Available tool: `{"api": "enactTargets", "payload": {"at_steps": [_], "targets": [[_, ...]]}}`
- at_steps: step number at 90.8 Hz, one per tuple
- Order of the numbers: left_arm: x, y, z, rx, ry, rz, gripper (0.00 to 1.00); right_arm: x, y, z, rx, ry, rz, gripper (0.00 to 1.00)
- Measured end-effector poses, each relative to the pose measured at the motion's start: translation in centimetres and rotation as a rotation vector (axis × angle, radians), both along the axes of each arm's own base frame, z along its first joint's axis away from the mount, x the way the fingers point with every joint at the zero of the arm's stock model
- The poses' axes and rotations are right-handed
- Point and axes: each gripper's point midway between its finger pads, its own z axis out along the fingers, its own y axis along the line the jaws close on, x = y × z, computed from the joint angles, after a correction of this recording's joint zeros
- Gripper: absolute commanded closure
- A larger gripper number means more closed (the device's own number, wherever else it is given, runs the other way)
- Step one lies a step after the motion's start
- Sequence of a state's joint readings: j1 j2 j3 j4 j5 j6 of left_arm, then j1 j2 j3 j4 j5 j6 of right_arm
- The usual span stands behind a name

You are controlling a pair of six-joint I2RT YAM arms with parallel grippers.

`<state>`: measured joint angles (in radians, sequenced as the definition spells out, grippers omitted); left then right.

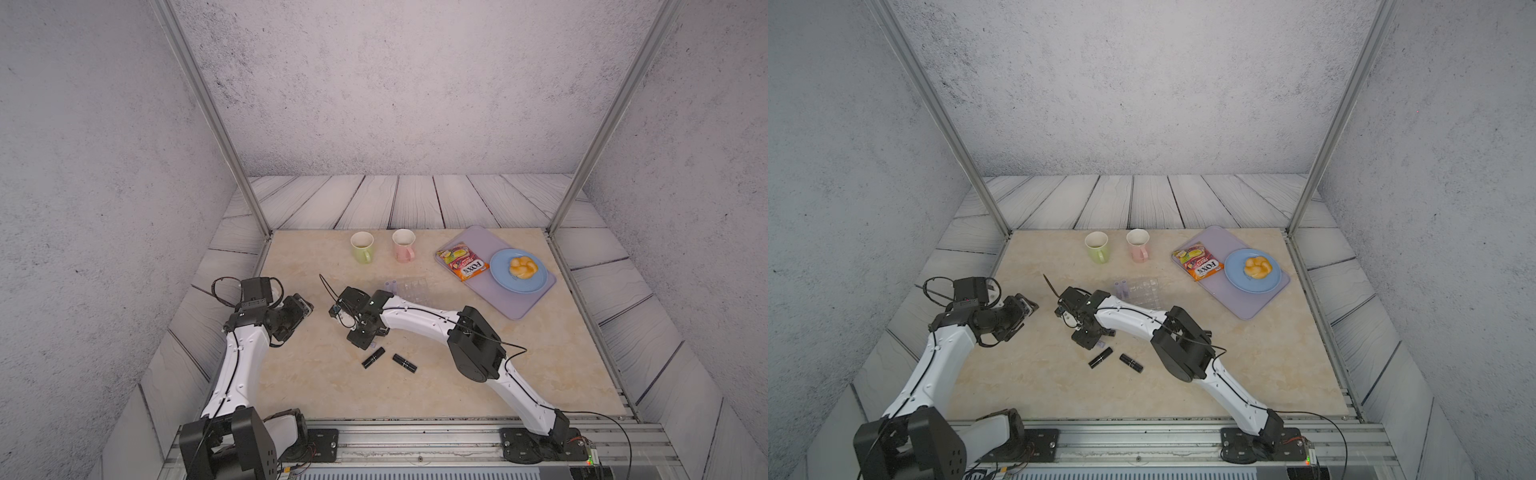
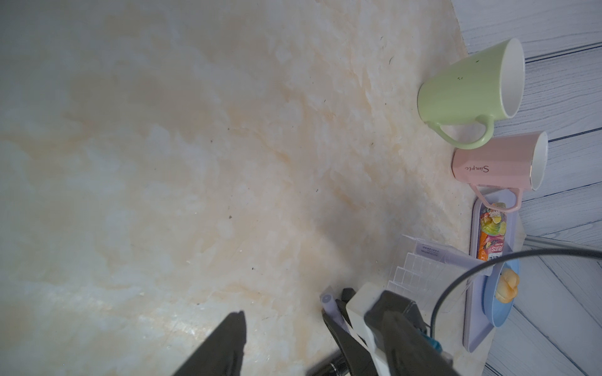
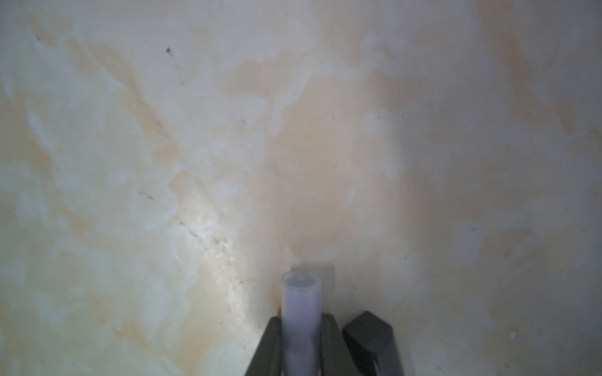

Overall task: Arrange the lipsticks in the organizer
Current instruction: Pick up the lipstick at the center of the board.

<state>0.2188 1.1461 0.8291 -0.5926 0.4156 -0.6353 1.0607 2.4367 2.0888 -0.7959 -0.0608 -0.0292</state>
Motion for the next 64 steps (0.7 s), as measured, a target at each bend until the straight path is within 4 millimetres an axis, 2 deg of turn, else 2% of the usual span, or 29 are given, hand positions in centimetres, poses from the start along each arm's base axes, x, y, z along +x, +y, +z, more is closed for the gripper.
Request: {"api": "enactTargets", "payload": {"at_steps": [9,15,24,33,40,47,56,64], "targets": [[-0.1,0.0,0.1,0.004,-0.005,-0.003,0.29,0.2,0.3,0.7,0.025,-0.018,-0.003,0.88],[-0.1,0.0,0.4,0.008,-0.018,-0.005,0.29,0.5,0.4,2.3,0.064,-0.031,-0.022,0.90],[-0.2,-0.1,1.3,0.017,-0.051,-0.009,0.29,0.8,0.2,6.9,0.177,-0.046,-0.081,0.94],[-0.4,-0.4,2.6,0.026,-0.102,-0.028,0.29,1.7,-1.2,13.2,0.345,-0.060,-0.181,0.96],[-0.6,-1.4,3.7,0.029,-0.144,-0.066,0.30,2.6,-3.7,17.2,0.477,-0.054,-0.285,0.98],[-1.0,-3.7,4.4,0.006,-0.189,-0.149,0.30,3.5,-7.3,19.4,0.599,-0.024,-0.415,0.99],[-1.9,-8.3,4.9,-0.051,-0.242,-0.305,0.28,4.5,-12.5,20.0,0.759,0.046,-0.619,1.00],[-3.3,-13.1,5.3,-0.131,-0.281,-0.463,0.22,4.9,-15.5,19.2,0.889,0.106,-0.777,1.00]]}}
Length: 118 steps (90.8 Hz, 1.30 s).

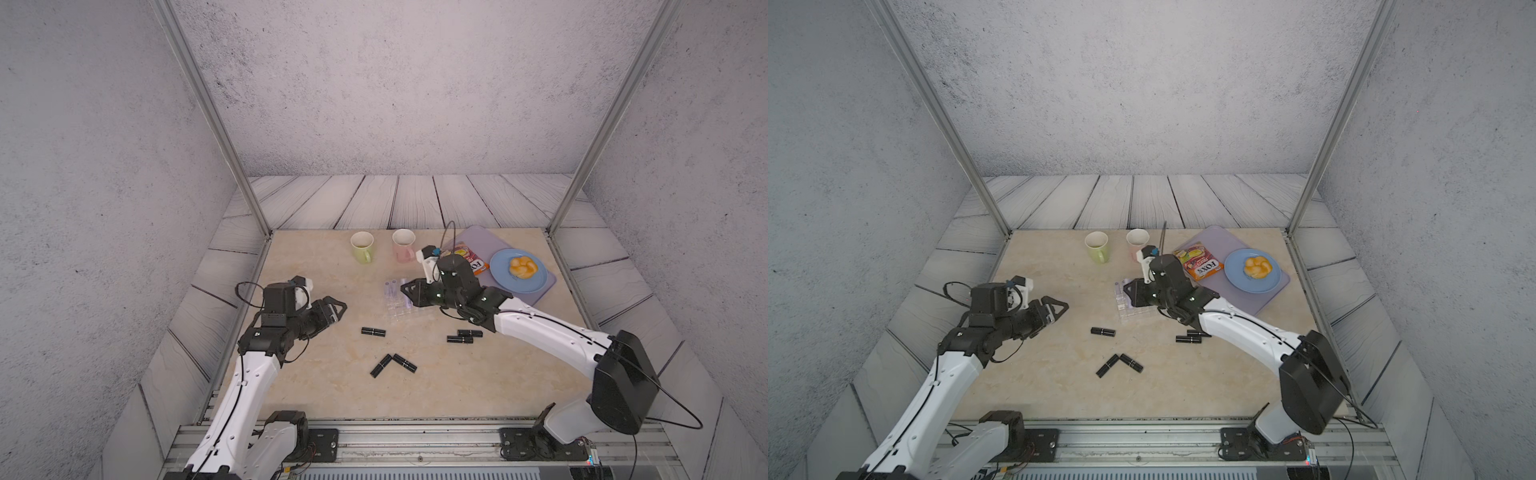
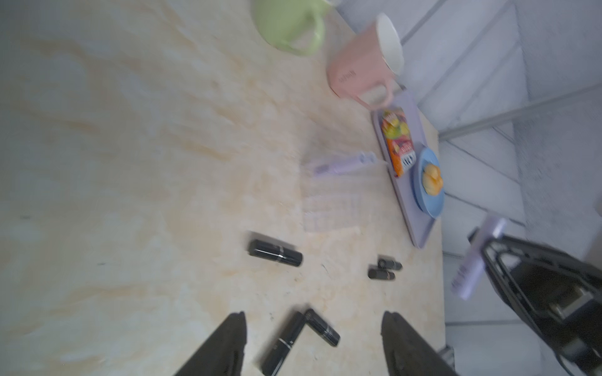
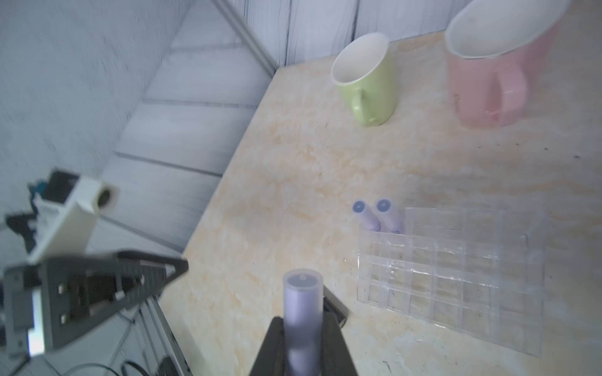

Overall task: Arrange the lipsticks in the organizer
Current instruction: Pick up the lipstick at the center of the board.

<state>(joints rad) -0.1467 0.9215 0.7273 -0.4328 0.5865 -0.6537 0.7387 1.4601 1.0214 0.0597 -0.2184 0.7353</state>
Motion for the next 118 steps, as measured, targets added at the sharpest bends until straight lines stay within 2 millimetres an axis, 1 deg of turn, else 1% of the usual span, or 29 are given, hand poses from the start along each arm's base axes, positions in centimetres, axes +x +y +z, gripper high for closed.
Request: {"api": "enactTargets", "payload": {"at_steps": [6,14,20,24,28,34,42,49,61,66,78,86,95,100,105,109,113,118], "targets": [[-1.2,-3.5,0.6,-0.060,-0.032,-0.127,0.19,-0.5,-0.7,-0.8,0.097,0.042,-0.047,1.00],[-3.1,-7.3,2.0,-0.131,-0.080,-0.287,0.19,-1.5,-0.6,-1.4,0.207,0.082,-0.059,1.00],[-4.2,-9.4,3.1,-0.178,-0.113,-0.372,0.22,-2.0,-0.3,-1.2,0.279,0.106,-0.052,0.99],[-4.8,-10.6,3.7,-0.204,-0.131,-0.425,0.25,-2.2,-0.1,-0.6,0.331,0.112,-0.043,0.99],[-5.2,-11.5,3.8,-0.219,-0.136,-0.463,0.27,-2.3,0.1,0.1,0.380,0.112,-0.035,0.99],[-5.6,-12.7,3.4,-0.229,-0.122,-0.507,0.30,-2.5,0.3,1.3,0.454,0.114,-0.022,0.99],[-5.5,-13.3,2.3,-0.221,-0.091,-0.526,0.37,-2.7,0.6,2.7,0.536,0.114,-0.002,1.00],[-5.2,-13.5,1.9,-0.211,-0.076,-0.531,0.43,-2.9,0.9,3.1,0.576,0.126,0.014,1.00],[-4.2,-14.3,2.5,-0.215,-0.077,-0.545,0.46,-3.4,1.2,3.3,0.604,0.149,0.031,0.99],[-4.0,-14.5,2.9,-0.218,-0.084,-0.550,0.49,-3.5,1.3,3.4,0.612,0.150,0.038,1.00],[-3.6,-14.6,3.4,-0.210,-0.105,-0.557,0.66,-3.6,1.5,3.5,0.629,0.158,0.049,0.99],[-3.3,-14.7,3.7,-0.184,-0.114,-0.561,0.73,-3.6,1.6,3.1,0.628,0.172,0.052,0.97],[-2.8,-14.7,3.6,-0.144,-0.115,-0.566,0.81,-3.7,1.7,3.2,0.639,0.175,0.062,0.95],[-2.6,-14.6,3.4,-0.122,-0.114,-0.572,0.88,-3.6,1.7,3.3,0.643,0.173,0.062,0.91],[-2.5,-14.6,3.2,-0.103,-0.112,-0.580,0.95,-3.5,1.7,3.2,0.641,0.178,0.060,0.85],[-2.5,-14.6,3.1,-0.090,-0.109,-0.586,1.00,-3.5,1.7,3.0,0.636,0.188,0.056,0.74],[-2.5,-14.5,2.9,-0.071,-0.115,-0.592,1.00,-3.4,1.7,2.8,0.631,0.202,0.054,0.60],[-2.4,-14.3,2.6,-0.042,-0.135,-0.600,1.00,-3.1,1.4,2.5,0.627,0.231,0.050,0.52]]}}
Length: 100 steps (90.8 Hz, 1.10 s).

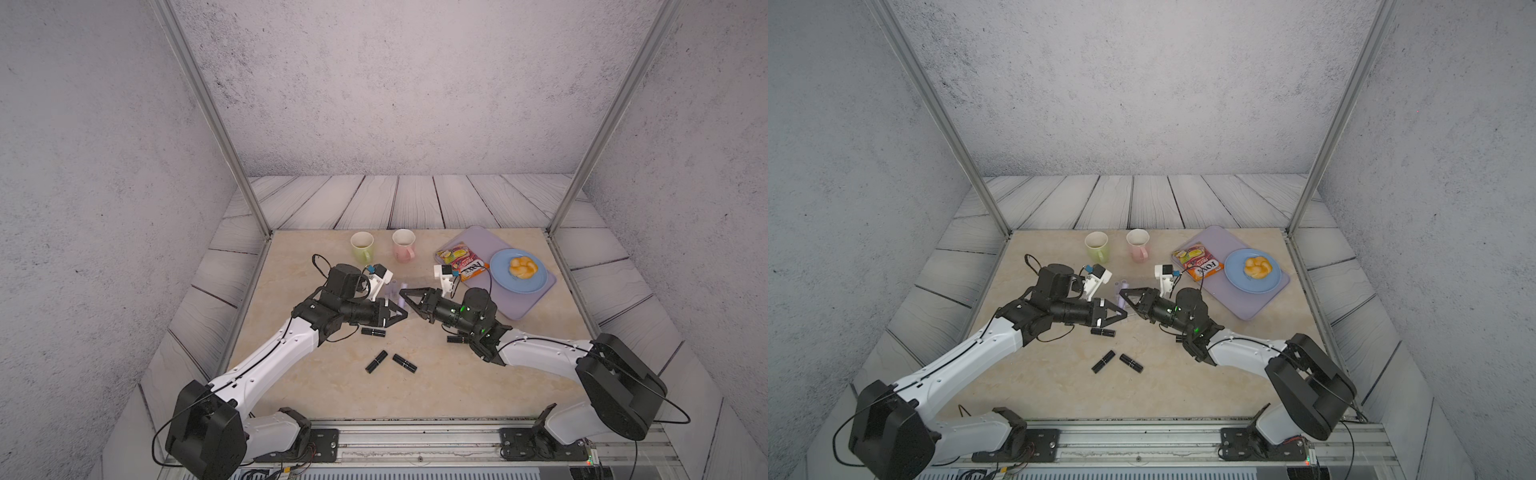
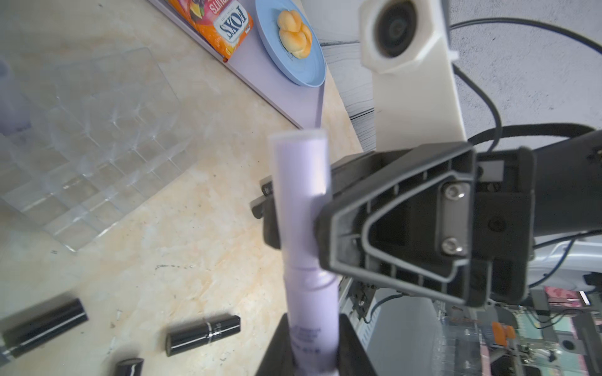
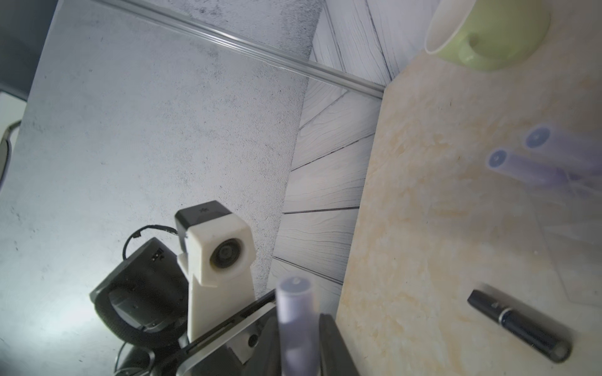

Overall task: Arrange the lipsticks in the organizer
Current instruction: Pick up the lipstick at the center of the board.

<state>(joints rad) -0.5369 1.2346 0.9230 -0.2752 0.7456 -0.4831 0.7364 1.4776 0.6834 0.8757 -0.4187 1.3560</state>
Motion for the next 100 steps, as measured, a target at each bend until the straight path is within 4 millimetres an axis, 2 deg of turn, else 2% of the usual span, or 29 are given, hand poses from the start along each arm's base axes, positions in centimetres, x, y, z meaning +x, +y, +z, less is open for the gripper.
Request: {"api": "enactTargets", "payload": {"at_steps": [5,18,33,40,49,54,73,100], "targets": [[0.1,0.4,-0.3,0.033,-0.036,0.000,1.00,0.2,-0.3,-0.3,-0.003,0.032,0.009,0.48],[0.3,1.8,-0.4,0.121,-0.157,0.015,1.00,1.1,-1.3,-1.2,-0.094,0.106,0.030,0.48],[-0.1,2.2,-0.2,0.167,-0.245,-0.015,1.00,0.4,-0.6,2.6,-0.209,0.031,0.106,0.52],[-0.5,2.1,-0.6,0.184,-0.252,-0.040,1.00,-0.2,-0.5,3.2,-0.234,0.019,0.137,0.57],[-0.7,2.1,-0.8,0.196,-0.259,-0.055,1.00,-0.8,-0.4,1.8,-0.277,0.052,0.168,0.68],[-0.7,2.0,-0.9,0.198,-0.262,-0.058,1.00,-1.0,-0.3,1.0,-0.295,0.072,0.181,0.70],[-0.9,2.1,-1.4,0.215,-0.254,-0.071,1.00,-1.5,-0.2,-0.7,-0.337,0.116,0.207,0.62],[-0.9,2.1,-1.6,0.227,-0.256,-0.070,1.00,-1.3,0.0,-1.2,-0.341,0.138,0.207,0.64]]}}
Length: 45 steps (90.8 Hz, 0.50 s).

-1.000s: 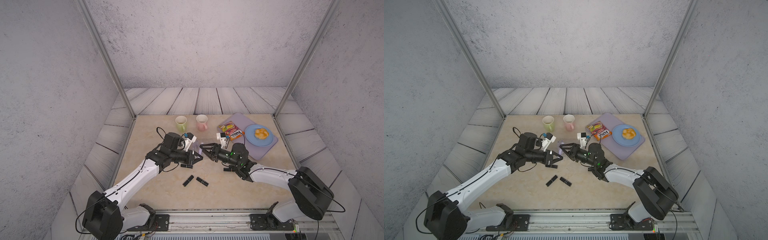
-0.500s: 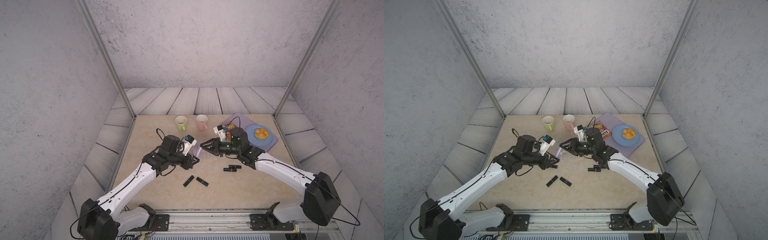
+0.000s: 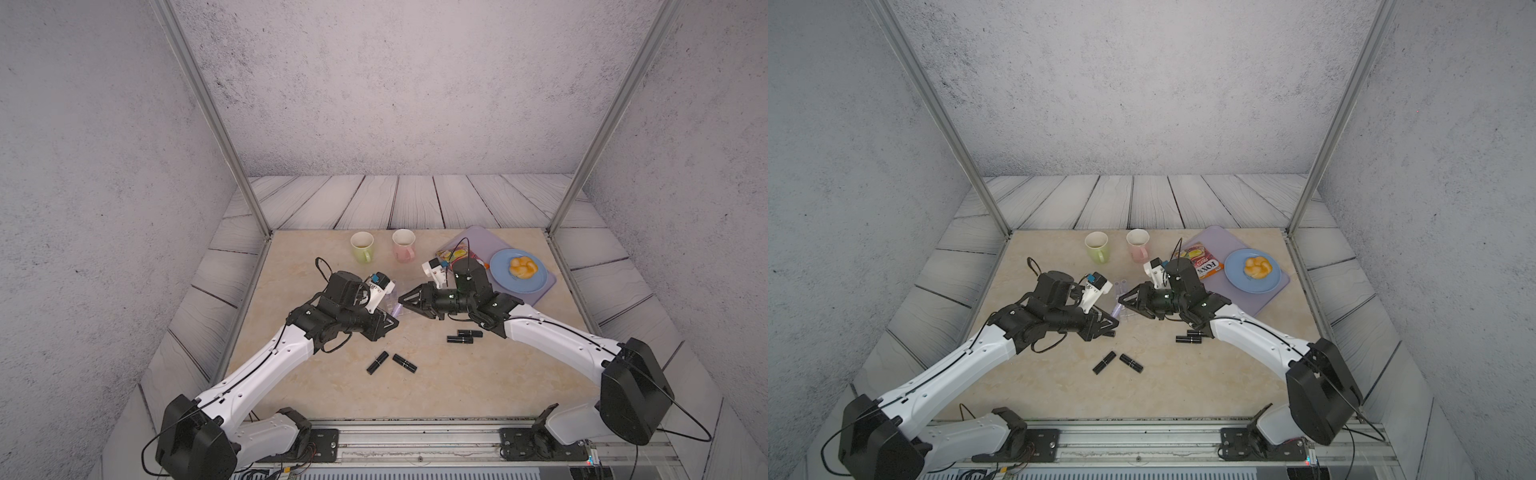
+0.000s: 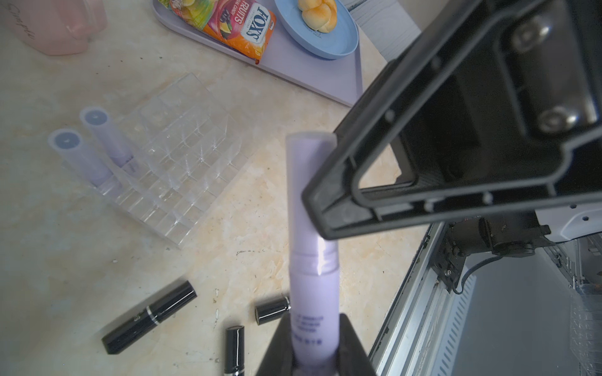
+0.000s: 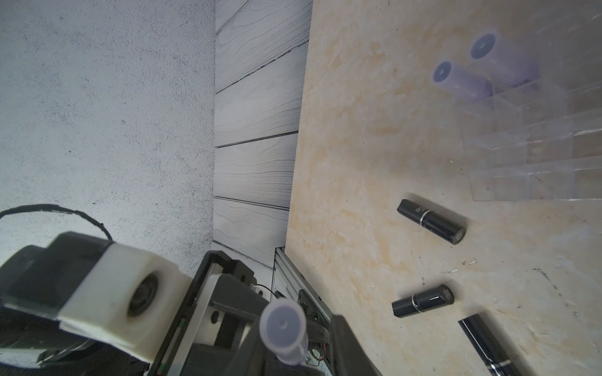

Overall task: Arrange the lipsticks in the organizer
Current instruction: Pick up the lipstick at the center of the board.

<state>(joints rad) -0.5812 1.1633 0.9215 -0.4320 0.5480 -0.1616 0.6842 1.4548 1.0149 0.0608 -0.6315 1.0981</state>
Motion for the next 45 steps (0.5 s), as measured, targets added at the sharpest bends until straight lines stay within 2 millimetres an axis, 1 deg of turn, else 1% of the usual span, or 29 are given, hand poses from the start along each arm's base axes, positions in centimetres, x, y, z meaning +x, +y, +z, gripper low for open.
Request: {"api": "enactTargets", "payload": {"at_steps": [8,15,29,32,35,39,42,45], "targets": [[0.0,0.0,-0.2,0.007,0.004,0.002,1.00,0.1,0.2,-0.3,0.004,0.019,-0.004,0.66],[-0.1,0.0,-0.3,0.010,0.007,0.000,1.00,0.2,0.3,-0.3,0.009,0.029,-0.008,0.73],[0.0,0.1,-0.3,0.013,0.005,0.004,1.00,0.3,0.5,0.1,0.027,0.031,-0.013,0.84],[0.0,0.1,-0.3,0.014,0.004,0.007,0.88,0.3,0.5,0.2,0.030,0.031,-0.015,0.86],[0.1,0.1,-0.2,0.017,0.002,0.012,0.70,0.4,0.5,0.2,0.032,0.032,-0.020,0.86],[0.3,0.2,-0.2,0.024,-0.003,0.022,0.53,0.5,0.5,0.2,0.034,0.030,-0.027,0.87],[0.5,0.4,-0.1,0.033,-0.002,0.042,0.43,0.8,0.3,0.2,0.034,0.031,-0.036,0.87],[0.8,0.6,0.0,0.043,-0.003,0.065,0.36,1.2,0.1,0.1,0.032,0.028,-0.051,0.88]]}}
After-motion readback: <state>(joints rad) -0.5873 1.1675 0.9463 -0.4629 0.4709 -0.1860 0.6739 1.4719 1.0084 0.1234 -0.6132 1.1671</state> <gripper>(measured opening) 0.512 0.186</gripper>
